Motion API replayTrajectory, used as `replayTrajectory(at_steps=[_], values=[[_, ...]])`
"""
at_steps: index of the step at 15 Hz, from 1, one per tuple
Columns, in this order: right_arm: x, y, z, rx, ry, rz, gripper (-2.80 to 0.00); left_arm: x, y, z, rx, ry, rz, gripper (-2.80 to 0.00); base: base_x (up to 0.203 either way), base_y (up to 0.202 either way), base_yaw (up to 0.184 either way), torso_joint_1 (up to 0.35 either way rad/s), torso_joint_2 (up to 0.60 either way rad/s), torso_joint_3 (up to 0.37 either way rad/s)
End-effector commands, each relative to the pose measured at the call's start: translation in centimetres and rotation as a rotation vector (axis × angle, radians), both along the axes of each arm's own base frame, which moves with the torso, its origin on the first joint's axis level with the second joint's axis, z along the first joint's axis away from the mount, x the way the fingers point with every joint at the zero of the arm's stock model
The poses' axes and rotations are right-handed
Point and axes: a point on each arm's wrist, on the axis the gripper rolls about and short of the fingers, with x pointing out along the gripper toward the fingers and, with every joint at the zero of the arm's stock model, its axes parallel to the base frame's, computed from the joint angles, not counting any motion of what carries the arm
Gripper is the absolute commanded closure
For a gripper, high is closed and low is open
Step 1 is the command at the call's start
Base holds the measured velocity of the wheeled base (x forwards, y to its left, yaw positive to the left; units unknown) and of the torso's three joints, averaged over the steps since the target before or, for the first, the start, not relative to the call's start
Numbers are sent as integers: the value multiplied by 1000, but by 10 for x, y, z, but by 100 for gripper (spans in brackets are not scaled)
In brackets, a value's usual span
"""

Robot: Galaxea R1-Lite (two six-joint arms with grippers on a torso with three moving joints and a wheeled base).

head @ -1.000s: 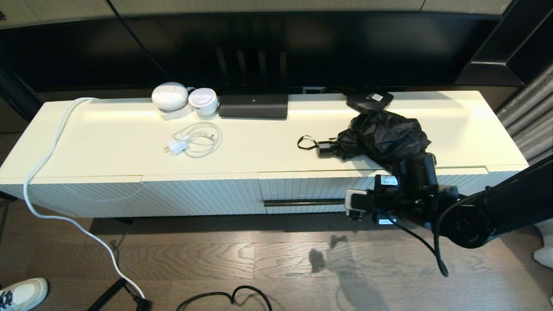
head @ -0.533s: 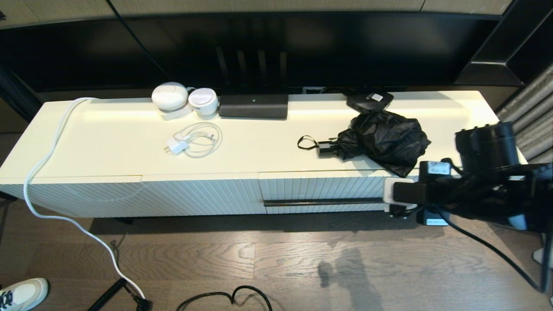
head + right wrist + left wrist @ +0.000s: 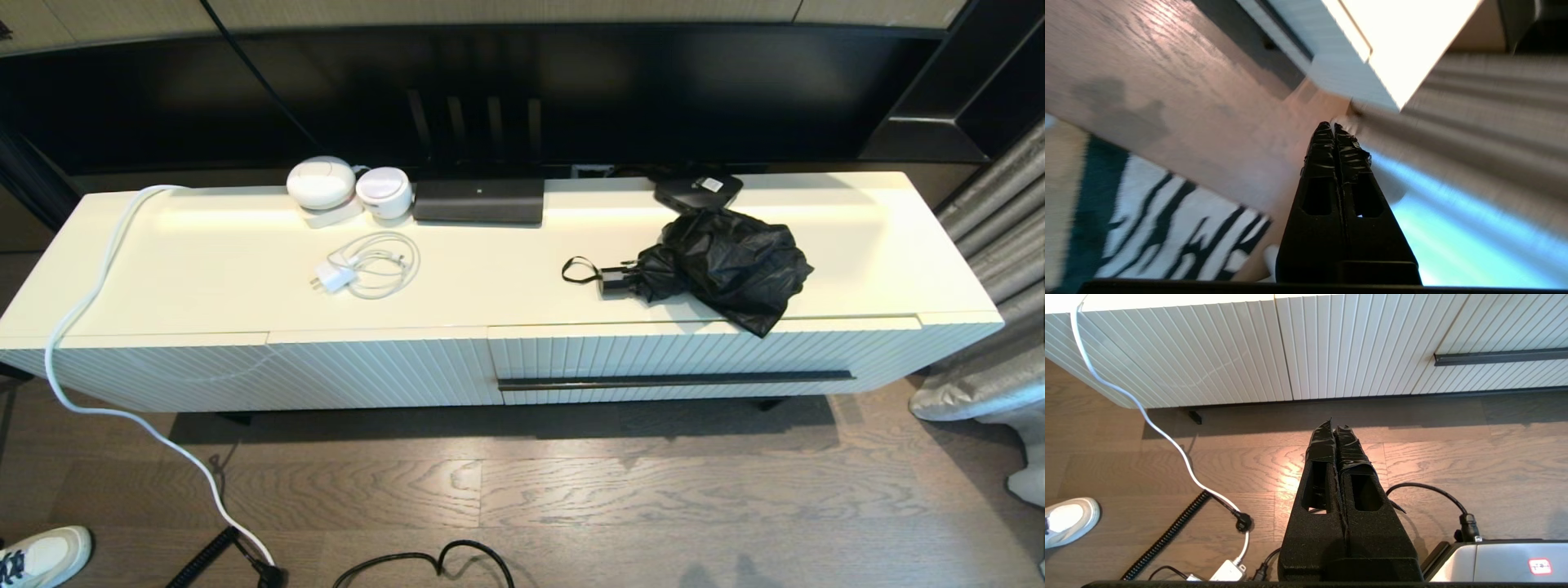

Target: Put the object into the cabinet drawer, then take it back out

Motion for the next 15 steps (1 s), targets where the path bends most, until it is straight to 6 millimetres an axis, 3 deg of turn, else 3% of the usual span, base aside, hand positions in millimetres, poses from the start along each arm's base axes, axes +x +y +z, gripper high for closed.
replayTrajectory(at_steps=[1,4,7,15], values=[[-68,-13,-3,110,-92,-85,0,0,0,0,0,3,1,0,0,0,0,0,0,0],[-117,-17,-25,262,-169,-224,0,0,0,0,0,3,0,0,0,0,0,0,0,0],[-151,-14,-65,302,-225,-291,0,0,0,0,0,3,0,0,0,0,0,0,0,0],[-158,-14,-146,537,-321,-342,0,0,0,0,0,3,0,0,0,0,0,0,0,0]])
